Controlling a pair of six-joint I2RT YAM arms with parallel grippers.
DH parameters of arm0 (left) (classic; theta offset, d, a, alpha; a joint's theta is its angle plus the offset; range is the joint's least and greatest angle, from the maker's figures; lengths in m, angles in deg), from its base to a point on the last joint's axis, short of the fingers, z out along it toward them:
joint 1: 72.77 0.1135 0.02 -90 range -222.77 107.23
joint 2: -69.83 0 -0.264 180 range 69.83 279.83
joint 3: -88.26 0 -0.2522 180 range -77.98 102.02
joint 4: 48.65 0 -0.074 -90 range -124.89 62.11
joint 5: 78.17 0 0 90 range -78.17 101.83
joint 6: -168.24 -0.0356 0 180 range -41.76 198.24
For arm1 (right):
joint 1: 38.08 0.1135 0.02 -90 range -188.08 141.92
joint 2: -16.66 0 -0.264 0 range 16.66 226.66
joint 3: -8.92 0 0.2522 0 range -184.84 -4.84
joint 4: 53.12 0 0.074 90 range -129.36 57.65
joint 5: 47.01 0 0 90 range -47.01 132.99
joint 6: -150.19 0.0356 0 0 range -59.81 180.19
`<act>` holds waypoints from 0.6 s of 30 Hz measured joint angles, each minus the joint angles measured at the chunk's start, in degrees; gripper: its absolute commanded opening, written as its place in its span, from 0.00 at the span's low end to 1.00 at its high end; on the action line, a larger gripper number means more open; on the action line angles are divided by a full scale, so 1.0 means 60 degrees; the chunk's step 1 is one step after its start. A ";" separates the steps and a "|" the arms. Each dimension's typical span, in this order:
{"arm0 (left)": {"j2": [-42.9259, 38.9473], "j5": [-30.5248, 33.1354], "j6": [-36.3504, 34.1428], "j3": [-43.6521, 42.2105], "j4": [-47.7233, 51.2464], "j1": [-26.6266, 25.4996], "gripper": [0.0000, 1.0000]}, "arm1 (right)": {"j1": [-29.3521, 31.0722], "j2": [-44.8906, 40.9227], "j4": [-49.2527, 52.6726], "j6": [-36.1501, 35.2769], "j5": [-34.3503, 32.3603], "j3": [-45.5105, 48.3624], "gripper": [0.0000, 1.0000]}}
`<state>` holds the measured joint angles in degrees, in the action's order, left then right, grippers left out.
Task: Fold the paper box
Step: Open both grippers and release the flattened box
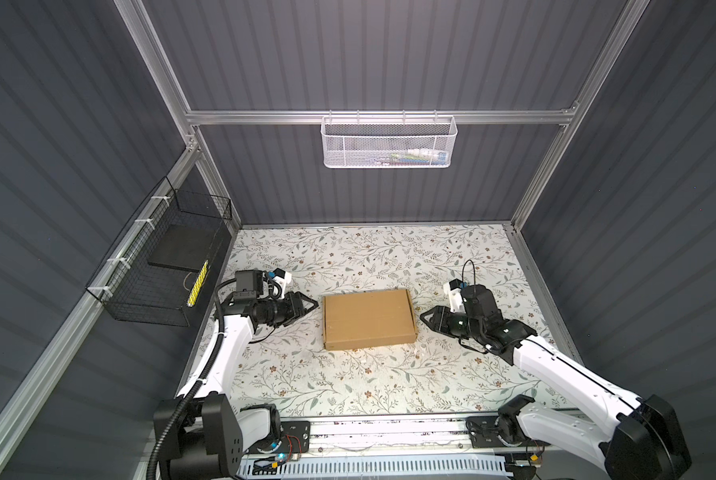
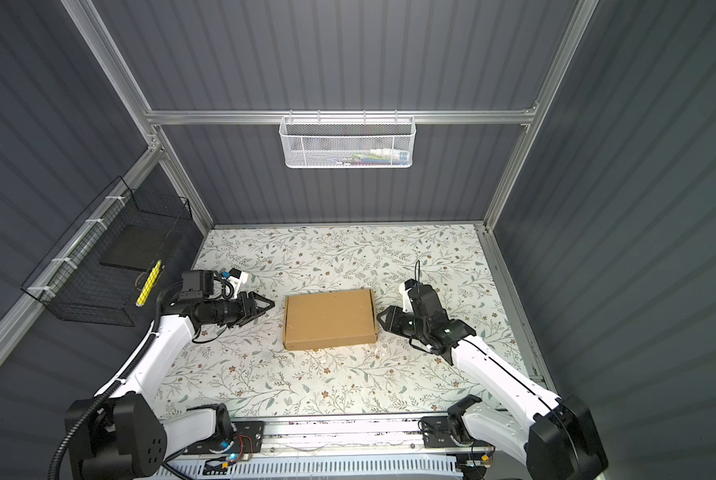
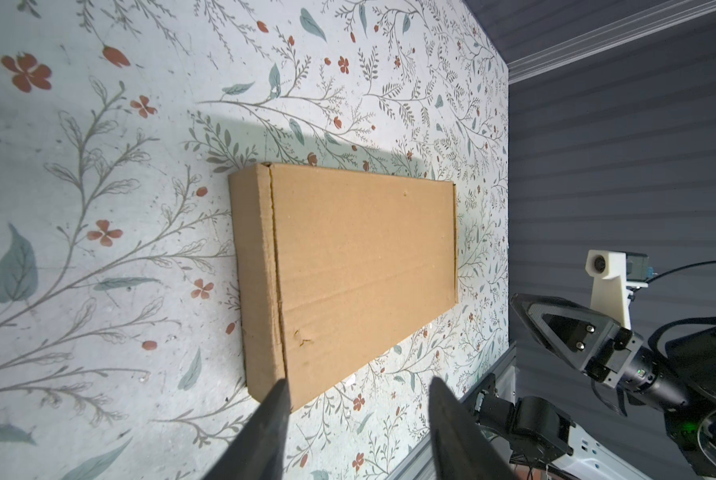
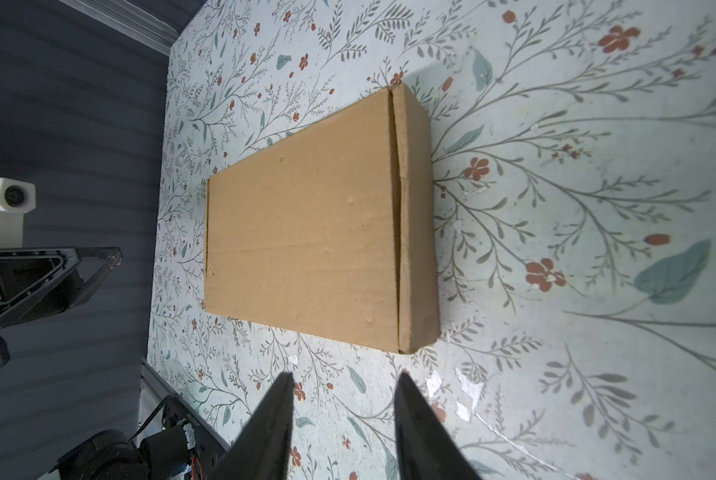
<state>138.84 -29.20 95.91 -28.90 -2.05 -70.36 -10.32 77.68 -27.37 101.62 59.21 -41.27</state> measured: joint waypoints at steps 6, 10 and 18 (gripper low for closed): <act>0.0182 0.0339 -0.0022 0.0514 -0.0113 0.0000 0.69 | -0.0131 0.0237 -0.0069 -0.0171 -0.0076 -0.0073 0.51; 0.0372 0.0503 -0.0102 0.0962 -0.0197 0.0000 0.99 | -0.0219 0.0397 -0.0219 -0.0335 -0.0215 -0.0127 0.69; 0.0750 0.1024 -0.0193 0.1486 -0.0401 0.0000 1.00 | -0.0612 0.0412 -0.0379 -0.0670 -0.0565 -0.0146 0.99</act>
<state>143.35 -23.06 94.76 -19.98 -4.46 -70.36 -13.99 80.15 -29.64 97.60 55.83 -42.14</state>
